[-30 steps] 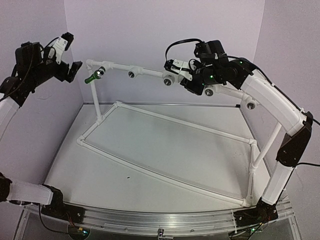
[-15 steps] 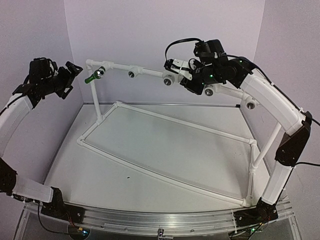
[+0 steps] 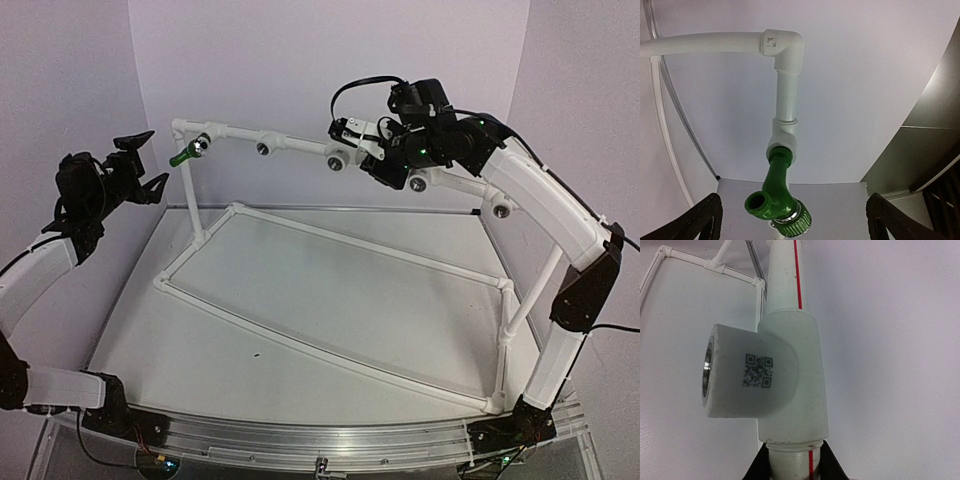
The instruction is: Install the water faucets
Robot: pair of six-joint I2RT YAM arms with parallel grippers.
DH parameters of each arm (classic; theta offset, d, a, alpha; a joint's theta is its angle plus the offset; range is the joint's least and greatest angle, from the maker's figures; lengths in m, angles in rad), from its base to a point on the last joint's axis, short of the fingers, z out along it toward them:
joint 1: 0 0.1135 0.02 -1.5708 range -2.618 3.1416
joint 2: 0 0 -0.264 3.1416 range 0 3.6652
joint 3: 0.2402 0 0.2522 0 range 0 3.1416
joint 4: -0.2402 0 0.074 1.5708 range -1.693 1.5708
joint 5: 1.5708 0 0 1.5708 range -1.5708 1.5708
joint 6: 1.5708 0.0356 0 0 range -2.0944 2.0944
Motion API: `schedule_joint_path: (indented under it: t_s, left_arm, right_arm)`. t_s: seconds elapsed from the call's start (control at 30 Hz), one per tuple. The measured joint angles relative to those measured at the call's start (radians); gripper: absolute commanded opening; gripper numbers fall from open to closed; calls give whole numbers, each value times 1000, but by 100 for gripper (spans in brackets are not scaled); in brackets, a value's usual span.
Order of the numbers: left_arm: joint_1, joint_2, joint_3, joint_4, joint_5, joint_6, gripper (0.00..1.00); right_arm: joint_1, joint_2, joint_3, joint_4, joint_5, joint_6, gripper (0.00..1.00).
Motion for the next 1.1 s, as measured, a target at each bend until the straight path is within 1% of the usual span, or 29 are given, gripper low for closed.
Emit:
schedule_joint_path:
  t_s: [0.2, 0.37, 0.5, 0.63, 0.7, 0.83, 0.97, 1.1]
  left_arm:
    - [-3, 30, 0, 111, 32, -89, 98]
    - [-14, 64, 0, 126, 54, -128, 94]
    - [-30, 71, 1, 117, 63, -136, 88]
    - [-51, 81, 10, 112, 63, -122, 78]
    - [-64, 94, 34, 99, 63, -97, 73]
    - [-93, 111, 103, 19, 55, -7, 68]
    - [-118, 126, 180, -129, 32, 135, 61]
    - [-137, 156, 246, -234, 11, 252, 55]
  right_arm:
    - [0, 0, 0, 0, 0, 1, 0]
    - [-2, 0, 0, 0, -2, 3, 0]
    - [-2, 0, 0, 0, -1, 3, 0]
    - [-2, 0, 0, 0, -1, 4, 0]
    - [-2, 0, 0, 0, -1, 4, 0]
    - [-2, 0, 0, 0, -1, 6, 0]
    - [-2, 0, 0, 0, -1, 6, 0]
    - [-4, 0, 0, 1, 0, 6, 0]
